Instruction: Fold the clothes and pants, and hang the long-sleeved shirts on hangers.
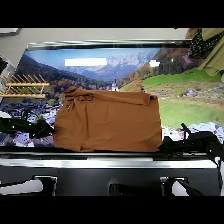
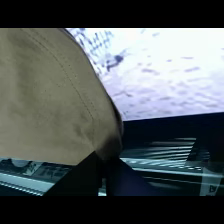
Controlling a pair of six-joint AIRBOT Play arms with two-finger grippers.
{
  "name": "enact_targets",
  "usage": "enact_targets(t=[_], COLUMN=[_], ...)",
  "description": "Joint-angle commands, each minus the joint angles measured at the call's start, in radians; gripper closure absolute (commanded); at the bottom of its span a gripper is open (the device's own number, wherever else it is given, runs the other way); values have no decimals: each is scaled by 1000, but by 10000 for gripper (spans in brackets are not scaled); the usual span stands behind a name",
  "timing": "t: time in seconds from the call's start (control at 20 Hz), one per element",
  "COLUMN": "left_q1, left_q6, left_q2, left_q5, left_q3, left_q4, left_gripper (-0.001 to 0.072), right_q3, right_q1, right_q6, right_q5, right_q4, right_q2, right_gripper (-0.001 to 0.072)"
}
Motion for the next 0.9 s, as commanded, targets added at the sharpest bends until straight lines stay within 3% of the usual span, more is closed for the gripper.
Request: enact_targets(t=[0.0,0.35,0.45,0.55,0.6,0.65,0.85], left_q1=[0,-37,-55,-61,-61,-61,-64], left_q6=[10,17,17,17,17,18,18], left_q2=[0,0,0,0,0,1,4], left_q5=[-7,-22,-21,-13,-8,-6,3], left_q3=[-30,-63,-63,-63,-63,-62,-47], left_q4=[1,1,1,1,1,1,-52], left_gripper=[330,358,452,461,551,696,693], right_q3=[0,0,0,0,0,0,7], right_q1=[0,0,0,0,0,0,0], right_q6=[0,0,0,0,0,0,-146], right_q5=[-24,-26,-27,-28,-28,-29,-32], right_q4=[14,37,36,36,37,40,223], right_q2=[9,11,11,11,11,11,11], right_gripper=[678,678,678,678,678,678,680])
